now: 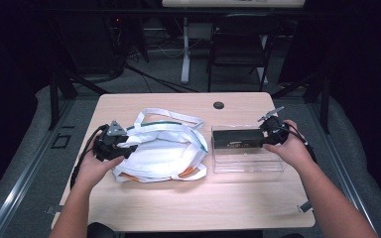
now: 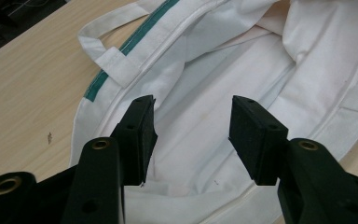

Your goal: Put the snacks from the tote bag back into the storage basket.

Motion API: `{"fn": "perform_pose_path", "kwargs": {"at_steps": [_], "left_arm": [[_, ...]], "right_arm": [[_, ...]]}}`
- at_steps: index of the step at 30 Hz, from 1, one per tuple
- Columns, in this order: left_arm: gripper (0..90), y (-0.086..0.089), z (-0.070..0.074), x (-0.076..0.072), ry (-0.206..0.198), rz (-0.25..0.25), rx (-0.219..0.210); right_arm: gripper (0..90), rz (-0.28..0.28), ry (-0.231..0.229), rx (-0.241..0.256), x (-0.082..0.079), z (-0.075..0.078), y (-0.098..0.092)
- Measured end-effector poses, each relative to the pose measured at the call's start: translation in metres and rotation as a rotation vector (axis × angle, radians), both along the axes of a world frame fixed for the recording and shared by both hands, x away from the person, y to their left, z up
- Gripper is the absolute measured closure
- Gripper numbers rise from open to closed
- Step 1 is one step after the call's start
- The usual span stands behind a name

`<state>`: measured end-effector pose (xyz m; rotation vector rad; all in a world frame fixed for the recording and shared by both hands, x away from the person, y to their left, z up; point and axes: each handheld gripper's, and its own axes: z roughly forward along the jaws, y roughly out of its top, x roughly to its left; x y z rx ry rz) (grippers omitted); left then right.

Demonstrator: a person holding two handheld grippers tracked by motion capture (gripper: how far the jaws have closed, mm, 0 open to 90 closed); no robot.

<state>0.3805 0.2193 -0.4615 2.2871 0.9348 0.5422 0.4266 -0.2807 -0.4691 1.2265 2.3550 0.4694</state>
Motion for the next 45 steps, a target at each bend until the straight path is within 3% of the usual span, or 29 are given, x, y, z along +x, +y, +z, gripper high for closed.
{"fn": "perform_pose_path", "kwargs": {"at_steps": [3,11,18,21,30,35,40,45], "left_arm": [[50.4,0.001,0.0,-0.001,0.0,0.006,-0.002],[50.4,0.002,0.0,-0.001,-0.002,0.012,-0.013],[50.4,0.002,0.0,-0.001,0.001,0.013,-0.013],[50.4,0.002,0.0,-0.001,-0.001,0.013,-0.012],[50.4,0.002,0.0,-0.002,-0.002,0.017,-0.011],[50.4,0.002,0.0,-0.002,-0.004,0.012,-0.009],[50.4,0.002,0.0,-0.002,-0.006,0.014,-0.015],[50.4,0.003,0.001,-0.002,-0.007,0.012,-0.01]], "right_arm": [[43.3,0.019,-0.005,-0.011,-0.002,0.008,0.005],[48.8,0.063,-0.02,0.03,-0.009,0.026,0.022],[57.2,0.1,-0.019,0.088,-0.021,0.031,0.039],[60.5,0.11,-0.023,0.091,-0.025,0.033,0.044],[64.3,0.122,-0.05,0.142,-0.041,0.035,0.054],[65.1,0.172,-0.066,0.167,-0.057,0.034,0.065],[66.8,0.19,-0.094,0.173,-0.072,0.028,0.072],[69.6,0.197,-0.091,0.194,-0.085,0.017,0.074]]}}
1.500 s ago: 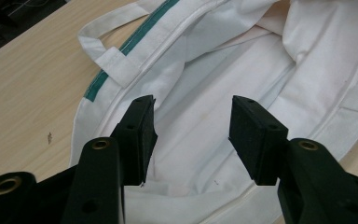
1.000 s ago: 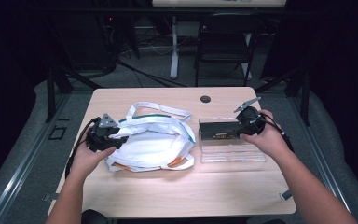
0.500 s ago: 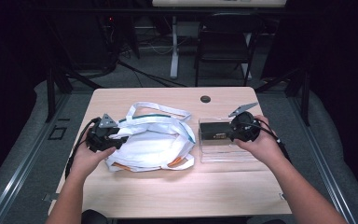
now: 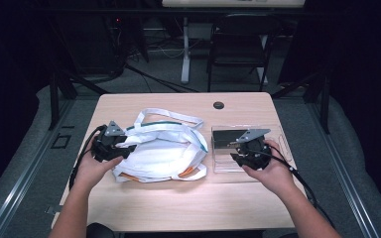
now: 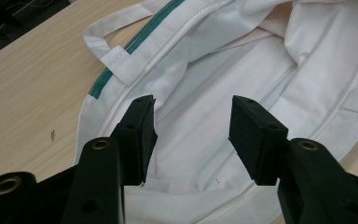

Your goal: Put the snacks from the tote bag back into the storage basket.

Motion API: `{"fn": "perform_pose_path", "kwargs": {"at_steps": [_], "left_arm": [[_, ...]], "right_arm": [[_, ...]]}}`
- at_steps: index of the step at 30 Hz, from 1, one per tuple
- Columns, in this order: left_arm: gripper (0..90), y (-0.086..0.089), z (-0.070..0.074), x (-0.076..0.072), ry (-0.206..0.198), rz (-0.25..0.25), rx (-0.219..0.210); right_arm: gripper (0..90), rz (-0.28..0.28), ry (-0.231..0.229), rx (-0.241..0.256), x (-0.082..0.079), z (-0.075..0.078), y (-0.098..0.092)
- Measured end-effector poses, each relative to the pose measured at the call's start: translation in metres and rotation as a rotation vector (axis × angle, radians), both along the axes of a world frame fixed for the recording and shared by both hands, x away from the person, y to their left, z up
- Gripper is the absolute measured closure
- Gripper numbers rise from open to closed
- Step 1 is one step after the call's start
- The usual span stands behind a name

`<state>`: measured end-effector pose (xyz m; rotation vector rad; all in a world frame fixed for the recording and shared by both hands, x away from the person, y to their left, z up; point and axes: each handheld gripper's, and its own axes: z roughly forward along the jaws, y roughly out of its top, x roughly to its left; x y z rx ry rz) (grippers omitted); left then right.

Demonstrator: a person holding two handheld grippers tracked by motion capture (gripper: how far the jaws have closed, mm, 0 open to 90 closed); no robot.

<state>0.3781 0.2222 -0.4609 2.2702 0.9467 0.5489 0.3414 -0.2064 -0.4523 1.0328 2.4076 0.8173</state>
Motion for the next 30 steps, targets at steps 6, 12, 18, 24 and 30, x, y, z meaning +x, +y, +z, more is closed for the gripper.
{"fn": "perform_pose_path", "kwargs": {"at_steps": [6,12,18,24,30], "left_arm": [[50.4,-0.001,0.0,0.0,0.0,0.004,0.001],[50.4,0.0,0.0,0.0,0.002,0.002,0.001],[50.4,0.0,0.0,-0.001,0.001,0.005,-0.002],[50.3,0.002,0.001,-0.002,-0.005,0.009,-0.004],[50.3,0.004,0.001,-0.002,-0.012,0.011,-0.005]], "right_arm": [[70.2,-0.002,-0.015,-0.003,-0.012,-0.016,0.003],[70.2,0.0,-0.026,-0.01,-0.018,-0.027,0.006],[70.3,0.014,-0.01,-0.002,-0.024,-0.041,0.01],[70.2,0.02,0.011,0.009,-0.028,-0.056,0.009],[70.2,0.053,0.039,0.082,-0.034,-0.067,0.009]]}}
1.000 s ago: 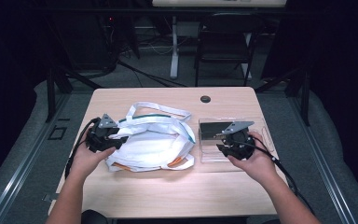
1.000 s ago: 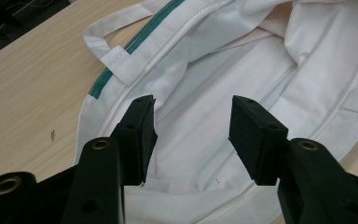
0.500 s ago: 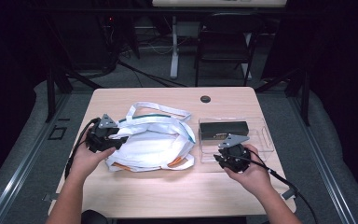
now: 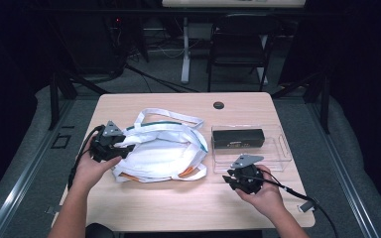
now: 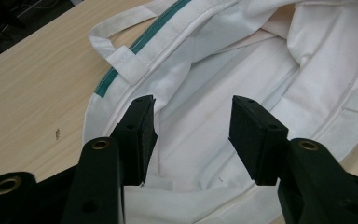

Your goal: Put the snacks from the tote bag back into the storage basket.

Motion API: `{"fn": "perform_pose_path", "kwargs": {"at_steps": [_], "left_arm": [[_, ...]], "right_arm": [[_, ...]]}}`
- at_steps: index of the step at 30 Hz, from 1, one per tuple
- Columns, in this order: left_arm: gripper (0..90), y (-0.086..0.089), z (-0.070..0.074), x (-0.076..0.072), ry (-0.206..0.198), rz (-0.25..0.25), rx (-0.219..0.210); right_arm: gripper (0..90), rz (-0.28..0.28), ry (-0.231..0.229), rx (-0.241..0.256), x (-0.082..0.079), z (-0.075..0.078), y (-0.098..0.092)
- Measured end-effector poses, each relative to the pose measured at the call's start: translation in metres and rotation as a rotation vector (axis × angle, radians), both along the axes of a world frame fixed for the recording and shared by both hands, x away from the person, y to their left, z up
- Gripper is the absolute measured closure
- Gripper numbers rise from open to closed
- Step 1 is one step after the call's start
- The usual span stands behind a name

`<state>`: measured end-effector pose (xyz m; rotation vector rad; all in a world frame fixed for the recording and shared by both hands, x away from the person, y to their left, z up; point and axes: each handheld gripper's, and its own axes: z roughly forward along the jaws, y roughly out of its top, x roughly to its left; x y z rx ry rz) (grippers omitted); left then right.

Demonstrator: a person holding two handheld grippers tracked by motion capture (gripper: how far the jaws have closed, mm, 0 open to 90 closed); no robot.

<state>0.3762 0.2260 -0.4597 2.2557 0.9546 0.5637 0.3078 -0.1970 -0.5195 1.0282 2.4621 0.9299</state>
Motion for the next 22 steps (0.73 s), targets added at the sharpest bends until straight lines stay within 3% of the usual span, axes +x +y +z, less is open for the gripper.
{"fn": "perform_pose_path", "kwargs": {"at_steps": [10,22], "left_arm": [[50.3,0.004,-0.001,-0.001,-0.001,0.013,0.003],[50.1,0.004,-0.003,0.0,0.001,0.011,0.007]], "right_arm": [[69.5,-0.002,-0.008,-0.031,-0.002,-0.013,0.0],[67.5,-0.011,-0.016,-0.002,-0.001,-0.015,-0.004]]}}
